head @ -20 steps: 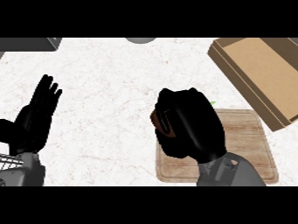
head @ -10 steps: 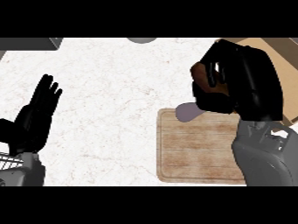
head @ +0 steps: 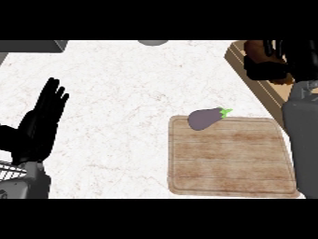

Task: Pick the sweet potato from the cutting board and place it in the cardboard box

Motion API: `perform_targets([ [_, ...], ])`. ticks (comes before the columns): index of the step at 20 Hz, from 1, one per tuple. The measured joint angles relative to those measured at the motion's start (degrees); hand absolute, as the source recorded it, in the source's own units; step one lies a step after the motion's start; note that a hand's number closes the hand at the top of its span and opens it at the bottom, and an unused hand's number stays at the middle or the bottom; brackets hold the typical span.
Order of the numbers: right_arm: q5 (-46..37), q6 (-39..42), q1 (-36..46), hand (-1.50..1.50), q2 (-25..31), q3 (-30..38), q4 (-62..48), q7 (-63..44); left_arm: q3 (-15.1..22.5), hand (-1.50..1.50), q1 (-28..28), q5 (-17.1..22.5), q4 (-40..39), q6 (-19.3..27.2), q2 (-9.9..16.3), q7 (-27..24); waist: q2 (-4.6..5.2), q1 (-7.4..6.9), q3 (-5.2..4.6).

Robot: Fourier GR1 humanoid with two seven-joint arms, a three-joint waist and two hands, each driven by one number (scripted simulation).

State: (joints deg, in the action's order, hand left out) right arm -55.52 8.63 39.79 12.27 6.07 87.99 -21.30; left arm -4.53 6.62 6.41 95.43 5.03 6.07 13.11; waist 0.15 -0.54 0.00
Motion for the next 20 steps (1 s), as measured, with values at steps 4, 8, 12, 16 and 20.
perform_targets([
  [4, -2.5, -5.3, 2.2, 1.5, 3.8, 2.1, -9.5, 4.5, 0.3, 0.0, 0.1, -0.4, -0.6, 0.0, -0.3, -0.5, 0.09, -0.19, 0.0],
  [8, -3.6, -8.9, 4.9, 1.5, 7.9, 4.2, -19.7, 9.7, 0.0, 0.0, 0.7, 0.0, -0.2, -0.2, 0.0, 0.2, 0.12, -0.35, 0.0],
  [12, -4.7, -13.6, 7.6, 1.5, 10.7, 5.5, -31.3, 15.1, 0.0, 0.0, 1.1, -0.1, -0.1, -0.3, 0.2, 0.8, 0.23, -0.66, 0.01],
  [16, -8.4, -12.1, 8.9, 1.5, 14.4, 3.9, -40.7, 17.0, 0.6, 0.0, 1.0, -0.3, 0.5, -0.3, -0.1, 0.9, 0.52, -1.35, 0.01],
  [20, -11.0, -7.7, 10.1, -1.5, 16.5, 2.6, -50.0, 17.2, 1.0, 0.0, 0.8, -0.6, 0.3, -0.5, -0.5, 0.0, 0.81, -1.97, 0.02],
])
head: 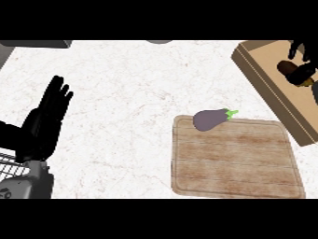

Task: Pick the sweet potato from the cutting board and place it in the cardboard box

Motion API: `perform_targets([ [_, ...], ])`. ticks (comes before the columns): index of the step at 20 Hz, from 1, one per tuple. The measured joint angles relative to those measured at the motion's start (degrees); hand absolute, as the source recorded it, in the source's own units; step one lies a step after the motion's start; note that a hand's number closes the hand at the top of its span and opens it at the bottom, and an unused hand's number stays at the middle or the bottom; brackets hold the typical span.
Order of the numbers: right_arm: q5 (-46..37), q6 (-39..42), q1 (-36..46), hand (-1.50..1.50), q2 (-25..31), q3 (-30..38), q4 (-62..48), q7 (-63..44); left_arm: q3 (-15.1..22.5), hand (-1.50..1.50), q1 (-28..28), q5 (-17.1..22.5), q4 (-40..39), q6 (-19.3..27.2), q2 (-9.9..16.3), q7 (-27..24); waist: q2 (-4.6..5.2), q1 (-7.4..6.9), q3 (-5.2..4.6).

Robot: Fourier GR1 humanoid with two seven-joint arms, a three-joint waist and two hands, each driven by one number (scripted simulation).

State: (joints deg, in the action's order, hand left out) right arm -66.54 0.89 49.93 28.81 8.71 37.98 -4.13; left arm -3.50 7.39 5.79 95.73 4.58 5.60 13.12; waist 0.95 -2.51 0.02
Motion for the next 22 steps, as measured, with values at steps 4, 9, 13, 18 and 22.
perform_targets([
  [4, 1.5, -2.3, 2.4, -1.5, 1.6, 2.8, -9.0, 4.9, 0.1, 0.0, 0.6, 0.0, 0.5, 0.3, -0.2, 0.8, 0.1, -0.2, 0.09],
  [9, 6.2, -12.2, 3.4, -1.5, 0.5, 7.9, -10.7, 11.9, -0.3, 0.0, 0.9, 0.3, -0.4, -0.1, 0.0, 0.4, 0.17, -0.09, 0.17],
  [13, 12.7, -16.3, 5.4, -1.5, -0.2, 13.4, -9.9, 18.3, -0.3, 0.0, 0.8, -0.3, -0.9, 0.3, -0.1, -0.2, 0.0, 0.23, 0.18],
  [18, 22.7, -12.9, 8.2, -1.5, 0.2, 21.5, -11.6, 22.2, -0.3, 0.0, 0.1, 0.1, -0.2, 0.1, -0.1, 0.3, -0.29, 0.58, 0.14],
  [22, 31.1, -7.4, 9.9, -1.5, 1.9, 28.6, -13.2, 23.4, -0.5, 0.0, 0.3, -0.2, -0.6, 0.6, -0.2, 0.2, -0.37, 1.07, 0.13],
])
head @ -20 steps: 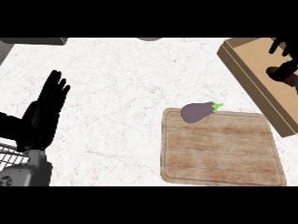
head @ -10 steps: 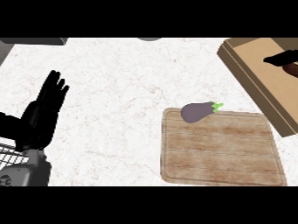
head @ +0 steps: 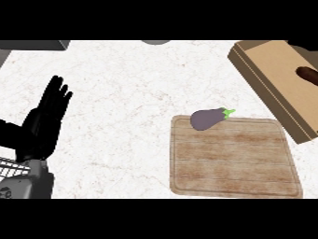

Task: Pick the sweet potato from the cutting board and place it in the cardboard box

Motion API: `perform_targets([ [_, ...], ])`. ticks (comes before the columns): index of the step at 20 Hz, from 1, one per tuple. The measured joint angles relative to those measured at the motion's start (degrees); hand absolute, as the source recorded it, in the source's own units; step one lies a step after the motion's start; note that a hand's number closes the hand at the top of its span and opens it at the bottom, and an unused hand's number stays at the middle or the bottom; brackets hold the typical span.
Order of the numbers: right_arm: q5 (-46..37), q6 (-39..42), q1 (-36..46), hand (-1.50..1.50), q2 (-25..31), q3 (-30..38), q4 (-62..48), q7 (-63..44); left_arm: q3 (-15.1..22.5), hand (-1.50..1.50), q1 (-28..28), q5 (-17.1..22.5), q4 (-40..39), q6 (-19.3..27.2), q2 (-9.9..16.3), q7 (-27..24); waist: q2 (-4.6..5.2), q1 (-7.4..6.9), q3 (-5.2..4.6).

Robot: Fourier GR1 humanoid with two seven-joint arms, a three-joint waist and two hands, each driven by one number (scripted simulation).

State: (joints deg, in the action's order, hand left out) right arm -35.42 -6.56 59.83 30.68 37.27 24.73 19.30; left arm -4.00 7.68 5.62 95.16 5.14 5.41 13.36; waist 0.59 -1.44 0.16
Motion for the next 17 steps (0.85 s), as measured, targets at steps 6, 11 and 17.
perform_targets([
  [6, 8.5, 5.7, -2.5, -1.5, 3.8, 7.0, -3.1, 4.5, -0.5, 0.0, -1.2, 0.4, 1.1, -0.1, 0.2, 0.0, -0.04, 0.06, -0.04],
  [11, 12.6, 7.2, -4.7, -1.5, 6.9, 10.0, -5.7, 8.4, -0.9, 0.0, -0.4, 0.9, 0.8, -1.0, 0.9, 0.2, 0.1, -0.13, -0.03],
  [17, 15.8, 10.5, -8.3, -1.5, 11.0, 11.7, -8.2, 12.7, -0.3, 0.0, -0.5, 0.2, 0.4, -0.8, 0.4, -0.4, 0.12, -0.18, -0.01],
])
